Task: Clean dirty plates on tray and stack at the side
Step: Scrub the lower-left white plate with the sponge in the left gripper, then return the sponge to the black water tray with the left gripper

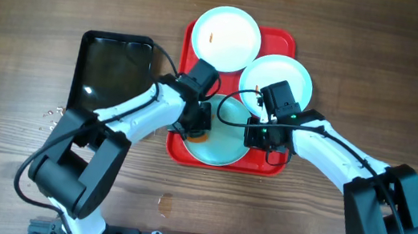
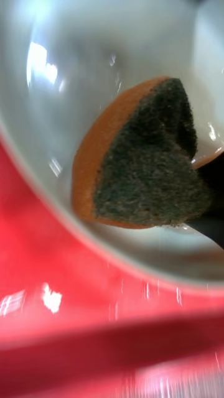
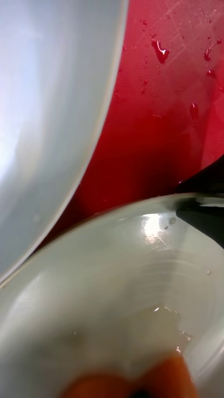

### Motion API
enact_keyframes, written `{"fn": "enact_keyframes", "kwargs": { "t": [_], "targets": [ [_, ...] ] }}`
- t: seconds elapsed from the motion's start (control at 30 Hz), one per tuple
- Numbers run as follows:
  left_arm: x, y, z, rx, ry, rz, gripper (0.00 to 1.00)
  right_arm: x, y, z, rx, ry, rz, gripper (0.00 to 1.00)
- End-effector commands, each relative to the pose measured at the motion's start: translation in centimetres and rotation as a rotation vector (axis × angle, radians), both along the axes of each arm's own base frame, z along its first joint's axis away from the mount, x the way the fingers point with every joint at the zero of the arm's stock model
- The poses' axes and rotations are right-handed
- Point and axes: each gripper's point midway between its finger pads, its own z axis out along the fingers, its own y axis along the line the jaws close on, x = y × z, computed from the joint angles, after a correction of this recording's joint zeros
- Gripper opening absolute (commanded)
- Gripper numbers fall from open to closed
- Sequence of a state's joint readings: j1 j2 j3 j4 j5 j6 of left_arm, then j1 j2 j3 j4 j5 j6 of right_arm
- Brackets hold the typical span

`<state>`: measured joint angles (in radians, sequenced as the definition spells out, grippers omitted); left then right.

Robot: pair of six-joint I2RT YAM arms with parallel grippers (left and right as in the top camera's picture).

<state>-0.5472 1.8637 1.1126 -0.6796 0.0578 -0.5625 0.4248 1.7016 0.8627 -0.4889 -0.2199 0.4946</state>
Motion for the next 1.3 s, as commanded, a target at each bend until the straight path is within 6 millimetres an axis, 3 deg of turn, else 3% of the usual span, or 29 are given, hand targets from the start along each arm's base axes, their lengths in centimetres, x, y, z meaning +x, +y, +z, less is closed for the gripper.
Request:
{"fn": "enact_keyframes", "kwargs": {
  "t": [0.0,0.1,0.23,0.53,0.7,0.83,1.0,1.17,1.27],
  "targets": [
    [-0.8,9.0,-2.3,0.469,-0.021,0.022,0.04,-0.9,-0.6,-0.9,-0.030,0.042,-0.036,0.08],
    [-0.5,10.6,-0.8,0.571,-0.042,0.066,0.04,-1.0,-0.8,-1.0,-0.035,0.054,-0.058,0.08],
    [0.4,10.9,1.7,0.597,-0.072,0.135,0.04,-1.0,-1.1,-1.1,-0.051,0.057,-0.073,0.08],
    [2.0,9.1,7.4,0.440,-0.201,0.194,0.04,-1.6,-2.3,-1.4,-0.107,0.090,-0.150,0.07],
    [2.2,9.4,10.3,0.363,-0.260,0.233,0.04,-1.6,-2.2,-1.4,-0.110,0.075,-0.086,0.07],
    [2.5,10.7,11.9,0.265,-0.255,0.256,0.04,-1.3,-2.0,-1.3,-0.112,0.044,-0.002,0.08],
    [3.3,14.8,11.8,0.244,-0.222,0.285,0.04,-1.0,-1.9,-1.2,-0.109,0.025,0.024,0.04],
    [3.6,17.2,9.3,0.107,-0.183,0.276,0.04,-0.3,-1.9,-0.3,-0.126,-0.015,0.092,0.04],
    [3.4,18.1,7.3,0.049,-0.179,0.287,0.04,0.7,-2.4,1.4,-0.163,-0.072,0.077,0.04]
  ]
}}
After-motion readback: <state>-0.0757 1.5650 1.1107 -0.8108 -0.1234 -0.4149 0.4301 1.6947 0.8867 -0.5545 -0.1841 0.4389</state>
